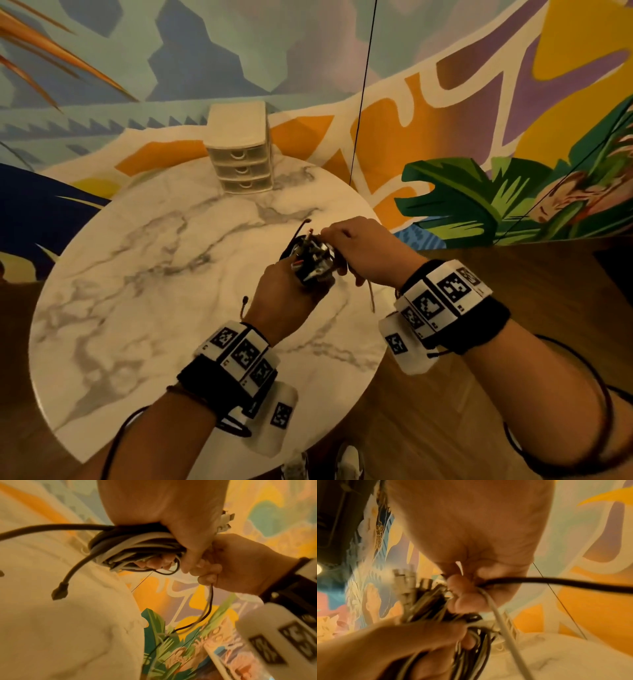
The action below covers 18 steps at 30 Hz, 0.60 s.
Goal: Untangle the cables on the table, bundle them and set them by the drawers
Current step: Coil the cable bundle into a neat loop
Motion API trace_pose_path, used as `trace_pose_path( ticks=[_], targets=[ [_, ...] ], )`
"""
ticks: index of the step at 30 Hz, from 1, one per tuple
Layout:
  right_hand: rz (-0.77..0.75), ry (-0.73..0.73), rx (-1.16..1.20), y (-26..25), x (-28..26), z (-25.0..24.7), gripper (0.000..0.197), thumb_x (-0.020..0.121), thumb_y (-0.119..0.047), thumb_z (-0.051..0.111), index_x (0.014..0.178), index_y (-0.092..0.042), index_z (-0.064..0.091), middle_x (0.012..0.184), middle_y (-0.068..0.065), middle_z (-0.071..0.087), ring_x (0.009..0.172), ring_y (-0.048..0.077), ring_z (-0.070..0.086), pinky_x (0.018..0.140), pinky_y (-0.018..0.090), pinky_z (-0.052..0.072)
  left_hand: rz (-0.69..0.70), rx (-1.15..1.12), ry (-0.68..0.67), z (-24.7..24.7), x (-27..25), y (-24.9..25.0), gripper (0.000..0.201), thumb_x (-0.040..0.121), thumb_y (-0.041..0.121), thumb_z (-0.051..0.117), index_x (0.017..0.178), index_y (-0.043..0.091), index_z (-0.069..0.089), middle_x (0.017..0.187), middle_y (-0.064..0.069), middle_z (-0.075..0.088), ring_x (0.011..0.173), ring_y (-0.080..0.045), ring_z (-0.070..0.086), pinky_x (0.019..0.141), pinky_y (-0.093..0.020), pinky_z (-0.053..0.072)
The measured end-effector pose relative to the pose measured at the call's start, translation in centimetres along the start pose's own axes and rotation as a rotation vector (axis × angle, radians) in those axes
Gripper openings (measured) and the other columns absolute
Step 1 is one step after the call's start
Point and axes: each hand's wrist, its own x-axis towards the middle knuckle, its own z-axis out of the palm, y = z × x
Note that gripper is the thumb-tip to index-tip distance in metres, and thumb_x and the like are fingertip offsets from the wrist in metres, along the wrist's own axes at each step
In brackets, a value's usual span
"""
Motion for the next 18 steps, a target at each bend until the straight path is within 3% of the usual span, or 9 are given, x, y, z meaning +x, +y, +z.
trace_pose_path(
  ticks=[2, 3, 5, 7, 12, 14, 16, 18],
  targets=[
    [-0.017, 0.114, 0.066, -0.4, -0.1, 0.6, 0.042, 0.1, -0.025, 0.032, 0.085, 0.003, 0.06, 0.063, 0.014, 0.055, 0.042, 0.019, 0.051, 0.045, 0.038, 0.051, -0.05, -0.282, 0.046, 0.3, 0.3, 0.5, 0.008, 0.085, 0.029, 0.067, 0.09, 0.024, 0.068, 0.071, 0.014, 0.066, 0.062, 0.003, 0.058, 0.058, -0.016, 0.044],
    [-0.012, 0.163, 0.117, -0.5, -0.2, 0.8, 0.04, 0.1, -0.023, 0.032, 0.088, 0.001, 0.062, 0.061, 0.011, 0.052, 0.039, 0.015, 0.049, 0.04, 0.033, 0.047, -0.09, -0.376, 0.064, 0.3, 0.3, 0.9, 0.005, 0.085, 0.03, 0.067, 0.081, 0.027, 0.066, 0.059, 0.016, 0.062, 0.053, 0.003, 0.054, 0.053, -0.015, 0.041],
    [0.011, 0.23, 0.204, -0.5, -0.3, 1.1, 0.035, 0.099, -0.022, 0.036, 0.091, -0.005, 0.065, 0.062, 0.006, 0.053, 0.036, 0.01, 0.048, 0.035, 0.024, 0.04, -0.17, -0.482, 0.065, 0.5, 0.2, 1.3, 0.018, 0.083, 0.036, 0.068, 0.068, 0.029, 0.06, 0.048, 0.011, 0.054, 0.048, -0.008, 0.05, 0.049, -0.023, 0.042],
    [0.035, 0.248, 0.249, -0.4, -0.5, 1.5, 0.028, 0.098, -0.023, 0.041, 0.091, -0.011, 0.066, 0.063, 0.004, 0.054, 0.034, 0.008, 0.048, 0.036, 0.023, 0.041, -0.201, -0.561, 0.083, 0.6, 0.4, 1.4, 0.022, 0.086, 0.039, 0.063, 0.069, 0.026, 0.058, 0.053, 0.0, 0.053, 0.052, -0.022, 0.049, 0.053, -0.033, 0.042],
    [0.047, 0.213, 0.295, -0.6, -1.6, 2.6, 0.024, 0.099, -0.022, 0.042, 0.105, -0.017, 0.064, 0.062, 0.001, 0.055, 0.042, 0.012, 0.052, 0.044, 0.03, 0.053, -0.144, -0.682, 0.065, 0.2, 1.1, 1.4, 0.038, 0.088, 0.053, 0.049, 0.083, 0.016, 0.056, 0.062, -0.009, 0.052, 0.057, -0.022, 0.049, 0.059, -0.038, 0.042],
    [0.032, 0.243, 0.258, -0.5, -1.8, 2.6, 0.026, 0.1, -0.02, 0.039, 0.106, -0.017, 0.065, 0.064, -0.002, 0.055, 0.05, 0.011, 0.052, 0.05, 0.035, 0.056, -0.109, -0.64, 0.029, 0.1, 1.2, 1.3, 0.033, 0.092, 0.046, 0.047, 0.08, 0.017, 0.054, 0.062, -0.01, 0.049, 0.057, -0.022, 0.046, 0.058, -0.039, 0.04],
    [-0.01, 0.257, 0.153, -0.3, -1.9, 2.7, 0.027, 0.1, -0.02, 0.038, 0.103, -0.017, 0.065, 0.066, -0.005, 0.056, 0.055, 0.011, 0.052, 0.057, 0.039, 0.055, -0.102, -0.64, 0.008, 0.2, 1.1, 1.2, 0.031, 0.094, 0.042, 0.046, 0.083, 0.015, 0.054, 0.067, -0.015, 0.051, 0.061, -0.023, 0.048, 0.062, -0.041, 0.041],
    [-0.063, 0.259, 0.049, -0.2, -2.1, 3.3, 0.023, 0.1, -0.021, 0.038, 0.096, -0.018, 0.06, 0.07, -0.005, 0.056, 0.057, 0.009, 0.05, 0.056, 0.029, 0.045, -0.129, -0.78, -0.012, 0.3, 1.1, 1.5, 0.032, 0.09, 0.045, 0.05, 0.095, 0.014, 0.059, 0.082, -0.017, 0.058, 0.073, -0.024, 0.058, 0.07, -0.041, 0.05]
  ],
)
